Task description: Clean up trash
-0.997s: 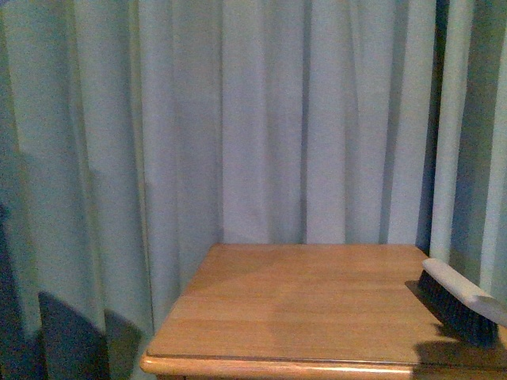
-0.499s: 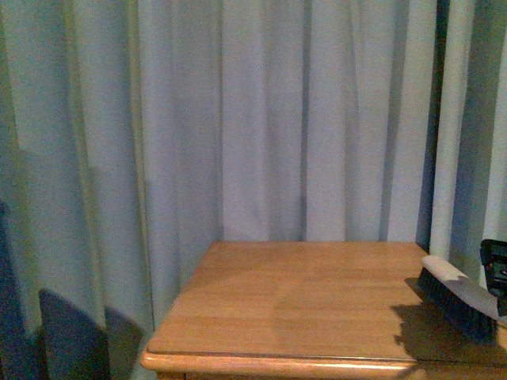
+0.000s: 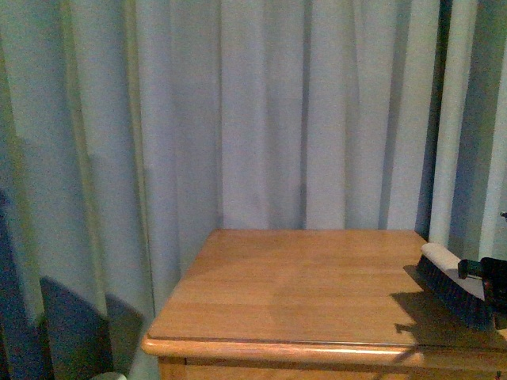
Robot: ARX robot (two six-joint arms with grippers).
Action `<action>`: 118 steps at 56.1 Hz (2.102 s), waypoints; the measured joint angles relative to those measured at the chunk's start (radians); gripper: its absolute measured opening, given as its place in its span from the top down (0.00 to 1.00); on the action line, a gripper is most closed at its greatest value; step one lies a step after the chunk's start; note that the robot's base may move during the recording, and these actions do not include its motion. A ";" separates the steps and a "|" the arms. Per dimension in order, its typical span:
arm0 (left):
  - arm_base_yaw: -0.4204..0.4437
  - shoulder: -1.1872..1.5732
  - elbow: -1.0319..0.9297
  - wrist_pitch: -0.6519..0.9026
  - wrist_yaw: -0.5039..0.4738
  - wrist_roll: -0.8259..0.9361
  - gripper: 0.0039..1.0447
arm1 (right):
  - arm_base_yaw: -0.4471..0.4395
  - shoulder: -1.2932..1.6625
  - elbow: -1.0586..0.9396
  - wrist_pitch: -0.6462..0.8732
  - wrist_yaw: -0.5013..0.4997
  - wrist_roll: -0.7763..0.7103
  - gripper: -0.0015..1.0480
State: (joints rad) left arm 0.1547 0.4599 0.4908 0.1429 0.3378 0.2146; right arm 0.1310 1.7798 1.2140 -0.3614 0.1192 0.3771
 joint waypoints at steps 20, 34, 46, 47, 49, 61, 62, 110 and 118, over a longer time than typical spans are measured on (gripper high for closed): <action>0.000 0.000 0.000 0.000 0.000 0.000 0.73 | 0.001 -0.048 -0.033 0.058 0.019 -0.052 0.81; 0.000 0.000 0.000 0.000 0.000 0.000 0.73 | 0.049 -0.328 -0.214 0.296 0.148 -0.182 0.81; 0.000 0.000 0.000 0.000 0.000 0.000 0.73 | 0.126 -0.701 -0.429 0.378 0.245 -0.235 0.81; 0.000 0.000 0.000 0.000 0.000 0.000 0.73 | 0.130 -0.719 -0.439 0.375 0.250 -0.235 0.81; 0.000 0.000 0.000 0.000 0.000 0.000 0.73 | 0.146 -0.774 -0.469 0.366 0.266 -0.235 0.81; 0.000 0.000 0.000 0.000 0.000 0.000 0.73 | 0.258 -1.090 -0.605 0.316 0.394 -0.244 0.81; 0.000 0.000 0.000 0.000 0.000 0.000 0.73 | 0.261 -1.101 -0.608 0.311 0.395 -0.243 0.81; 0.000 0.000 -0.001 0.000 -0.001 0.000 0.73 | 0.328 -1.224 -0.630 0.308 0.534 -0.262 0.82; 0.003 -0.001 -0.002 -0.001 0.001 -0.002 0.73 | 0.331 -1.219 -0.630 0.307 0.520 -0.263 0.82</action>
State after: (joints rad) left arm 0.1574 0.4587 0.4885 0.1421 0.3386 0.2127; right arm 0.4618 0.5606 0.5838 -0.0540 0.6388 0.1139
